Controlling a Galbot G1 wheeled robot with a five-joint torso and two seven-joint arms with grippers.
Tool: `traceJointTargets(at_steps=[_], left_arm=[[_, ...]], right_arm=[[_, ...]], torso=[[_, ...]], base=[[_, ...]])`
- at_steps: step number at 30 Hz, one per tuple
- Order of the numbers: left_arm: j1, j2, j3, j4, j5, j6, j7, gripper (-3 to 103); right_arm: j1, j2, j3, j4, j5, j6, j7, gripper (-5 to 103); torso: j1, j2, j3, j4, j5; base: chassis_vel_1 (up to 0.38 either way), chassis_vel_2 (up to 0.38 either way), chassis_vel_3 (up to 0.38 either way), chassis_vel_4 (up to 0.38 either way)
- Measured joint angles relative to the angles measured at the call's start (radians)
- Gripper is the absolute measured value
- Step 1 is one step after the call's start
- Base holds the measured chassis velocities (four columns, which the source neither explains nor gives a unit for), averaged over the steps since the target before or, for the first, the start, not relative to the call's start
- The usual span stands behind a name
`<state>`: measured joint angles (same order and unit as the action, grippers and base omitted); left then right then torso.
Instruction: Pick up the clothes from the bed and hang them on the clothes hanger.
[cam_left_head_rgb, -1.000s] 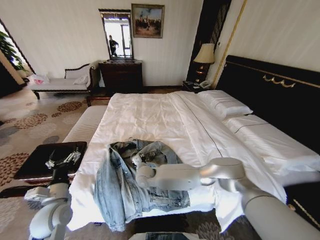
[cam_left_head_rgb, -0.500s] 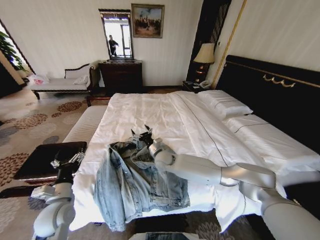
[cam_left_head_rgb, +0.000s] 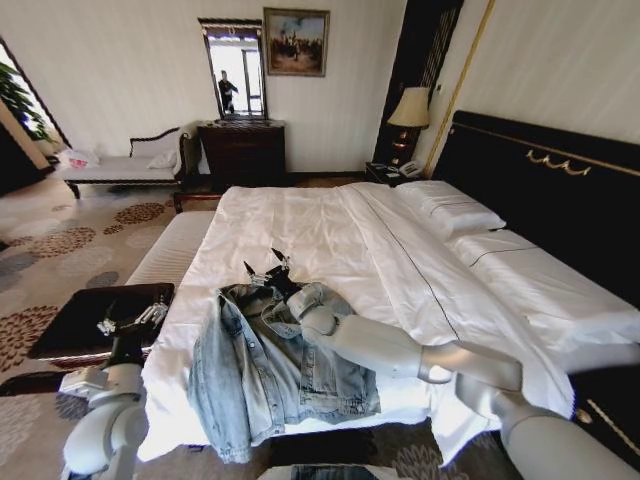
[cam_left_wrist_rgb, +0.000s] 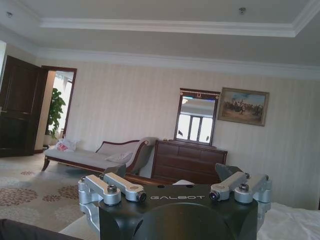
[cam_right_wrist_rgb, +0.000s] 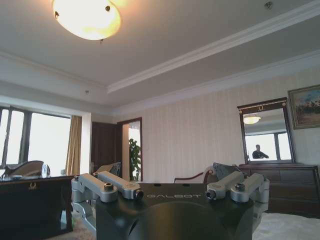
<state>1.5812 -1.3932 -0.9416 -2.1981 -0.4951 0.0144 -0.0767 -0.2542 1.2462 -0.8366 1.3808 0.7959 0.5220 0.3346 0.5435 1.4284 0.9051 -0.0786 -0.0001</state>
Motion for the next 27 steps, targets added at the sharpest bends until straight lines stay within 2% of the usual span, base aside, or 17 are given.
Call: traceJointTargets(at_steps=[6,14,27], left_arm=[[0.007,-0.015,0.000,-0.006,0.016,0.002,-0.002,100],[0.016,-0.039,0.010,-0.018,0.041,0.002,-0.003,100],[0.009,-0.035,0.010,-0.017,0.040,0.002,-0.003,100]], right_arm=[[-0.034,0.012,0.021,-0.019,-0.018,0.027,-0.042,100],[-0.048,0.006,0.007,-0.010,-0.026,0.029,-0.046,100],[-0.038,0.007,-0.016,-0.010,-0.015,0.021,-0.032,100]], torso=[[0.000,0.000,0.000,-0.0002,0.0000],[0.000,0.000,0.000,-0.0002,0.0000],[0.000,0.000,0.000,-0.0003,0.0001]], base=[[-0.008,0.003,0.004,-0.005],[-0.080,0.068,0.074,-0.061],[-0.029,0.034,0.030,-0.045]])
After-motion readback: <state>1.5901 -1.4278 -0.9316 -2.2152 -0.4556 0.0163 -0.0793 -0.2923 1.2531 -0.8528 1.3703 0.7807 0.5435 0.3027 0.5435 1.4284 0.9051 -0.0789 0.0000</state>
